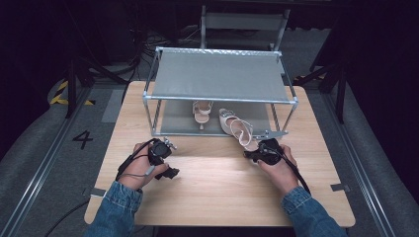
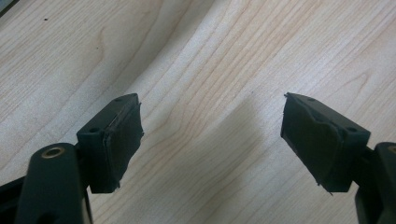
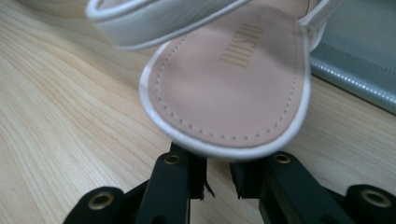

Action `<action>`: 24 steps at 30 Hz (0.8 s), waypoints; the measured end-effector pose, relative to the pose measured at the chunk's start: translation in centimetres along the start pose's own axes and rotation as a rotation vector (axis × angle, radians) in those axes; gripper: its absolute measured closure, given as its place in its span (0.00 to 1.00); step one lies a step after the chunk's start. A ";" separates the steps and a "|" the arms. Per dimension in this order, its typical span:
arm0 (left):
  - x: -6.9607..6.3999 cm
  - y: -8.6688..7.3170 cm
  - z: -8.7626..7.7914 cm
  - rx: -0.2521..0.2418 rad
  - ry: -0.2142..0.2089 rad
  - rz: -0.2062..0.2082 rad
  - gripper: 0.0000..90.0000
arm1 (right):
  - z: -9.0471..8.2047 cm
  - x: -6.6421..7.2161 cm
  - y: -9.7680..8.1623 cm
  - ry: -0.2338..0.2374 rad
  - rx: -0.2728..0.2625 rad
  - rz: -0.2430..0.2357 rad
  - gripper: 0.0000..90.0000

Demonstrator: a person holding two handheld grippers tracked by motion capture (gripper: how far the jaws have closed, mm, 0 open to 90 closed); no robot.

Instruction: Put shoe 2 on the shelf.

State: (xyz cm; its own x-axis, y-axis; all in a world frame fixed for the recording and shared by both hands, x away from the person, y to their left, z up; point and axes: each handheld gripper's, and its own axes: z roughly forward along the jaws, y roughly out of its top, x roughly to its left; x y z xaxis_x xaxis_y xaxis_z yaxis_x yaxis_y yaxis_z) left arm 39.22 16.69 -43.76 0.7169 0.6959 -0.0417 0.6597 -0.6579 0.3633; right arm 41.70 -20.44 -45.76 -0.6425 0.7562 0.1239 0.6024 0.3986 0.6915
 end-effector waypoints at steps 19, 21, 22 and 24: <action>0.4 -0.9 -0.2 0.002 0.008 -0.024 0.24 | 1.6 0.6 3.8 -0.017 -0.013 -0.013 0.88; 0.4 -1.1 -0.3 0.008 0.010 -0.027 0.24 | 2.0 0.6 4.3 -0.013 -0.021 -0.012 0.88; 0.5 -1.3 -0.4 0.002 0.012 -0.028 0.24 | 2.2 0.7 4.5 -0.012 -0.022 -0.011 0.88; 0.5 -1.5 -0.5 0.001 0.012 -0.033 0.24 | 2.7 0.7 5.0 -0.012 -0.026 -0.007 0.88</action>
State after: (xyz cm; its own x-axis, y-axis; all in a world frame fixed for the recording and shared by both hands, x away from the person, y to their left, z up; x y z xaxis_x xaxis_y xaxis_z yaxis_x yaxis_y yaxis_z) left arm 38.48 18.18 -43.89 0.6919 0.7208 -0.0421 0.6832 -0.6347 0.3611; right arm 45.57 -16.49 -44.12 -0.6410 0.7596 0.1104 0.5850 0.3904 0.7109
